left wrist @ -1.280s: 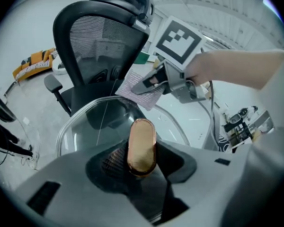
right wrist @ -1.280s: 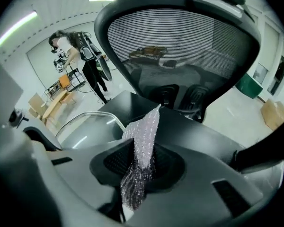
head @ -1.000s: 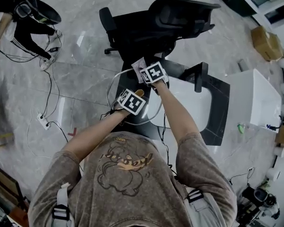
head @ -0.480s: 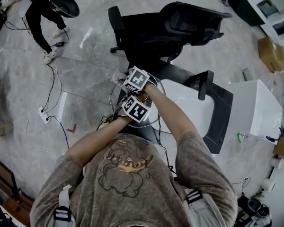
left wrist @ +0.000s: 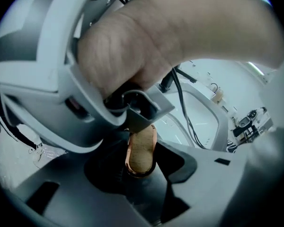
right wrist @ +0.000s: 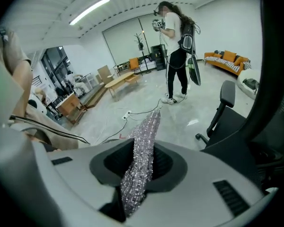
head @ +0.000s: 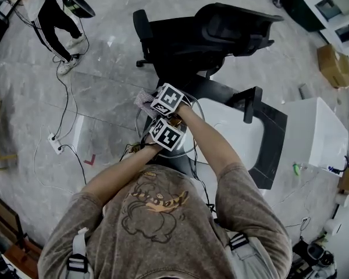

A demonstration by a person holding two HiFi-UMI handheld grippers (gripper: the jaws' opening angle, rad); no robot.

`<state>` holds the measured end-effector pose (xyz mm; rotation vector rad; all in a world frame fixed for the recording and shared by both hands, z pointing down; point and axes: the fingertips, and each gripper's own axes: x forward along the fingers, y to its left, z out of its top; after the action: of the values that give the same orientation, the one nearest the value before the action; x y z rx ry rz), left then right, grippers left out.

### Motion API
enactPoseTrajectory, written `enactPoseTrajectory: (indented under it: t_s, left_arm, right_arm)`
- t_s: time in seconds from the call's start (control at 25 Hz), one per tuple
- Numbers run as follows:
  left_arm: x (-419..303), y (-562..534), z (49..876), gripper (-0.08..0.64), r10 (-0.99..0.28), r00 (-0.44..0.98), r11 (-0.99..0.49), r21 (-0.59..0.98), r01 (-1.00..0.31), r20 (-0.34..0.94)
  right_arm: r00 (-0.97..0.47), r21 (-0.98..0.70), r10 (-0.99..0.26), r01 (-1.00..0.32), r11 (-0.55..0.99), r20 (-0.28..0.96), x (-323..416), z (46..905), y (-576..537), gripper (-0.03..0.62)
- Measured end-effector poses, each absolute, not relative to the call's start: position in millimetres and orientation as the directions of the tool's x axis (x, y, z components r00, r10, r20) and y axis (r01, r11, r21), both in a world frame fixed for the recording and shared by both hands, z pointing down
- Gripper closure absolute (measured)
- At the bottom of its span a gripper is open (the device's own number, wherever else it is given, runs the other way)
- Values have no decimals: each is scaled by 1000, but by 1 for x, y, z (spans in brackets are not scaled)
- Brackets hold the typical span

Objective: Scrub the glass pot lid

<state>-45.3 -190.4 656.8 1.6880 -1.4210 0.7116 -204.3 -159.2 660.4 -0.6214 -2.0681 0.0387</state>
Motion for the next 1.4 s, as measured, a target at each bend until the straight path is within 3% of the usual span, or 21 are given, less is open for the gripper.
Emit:
enactPoseTrajectory:
  t_s: [0.2, 0.56, 0.6, 0.64, 0.68, 0.8, 0.96, 1.24, 1.4]
  left_arm:
    - [-50, -189, 646, 370, -537, 246, -50, 260, -964, 807]
    - [-78, -176, 583, 371, -637, 292, -80, 315, -946, 713]
    - [-81, -177, 574, 396, -657, 301, -85, 329, -941, 691]
    - [-84, -178, 565, 482, -676, 311, -89, 345, -934, 668]
    - [-87, -181, 557, 526, -692, 323, -93, 363, -927, 646]
    - [-88, -188, 540, 541, -717, 348, -118, 387, -915, 604]
    - [-82, -195, 505, 541, -767, 360, -201, 333, -921, 532]
    - [-77, -185, 456, 541, -839, 349, -284, 210, -935, 418]
    - [-73, -180, 446, 541, -847, 358, -306, 191, -933, 393]
  right_arm:
    - [-520, -188, 327, 303, 934, 789, -200, 651, -193, 503]
    - [-658, -37, -129, -231, 972, 742, -106, 602, -307, 505]
    - [-670, -49, -169, -293, 955, 722, -90, 593, -308, 506]
    - [-681, -74, -208, -360, 930, 702, -73, 585, -308, 506]
    - [-688, -109, -245, -427, 897, 683, -55, 578, -305, 506]
    - [-702, -223, -338, -578, 785, 627, -12, 562, -286, 506]
    - [-712, -282, -474, -665, 691, 518, 21, 523, -247, 506]
    - [-592, -167, -715, -800, 576, 372, 59, 458, -189, 506]
    - [-535, -151, -783, -844, 515, 319, 73, 442, -180, 508]
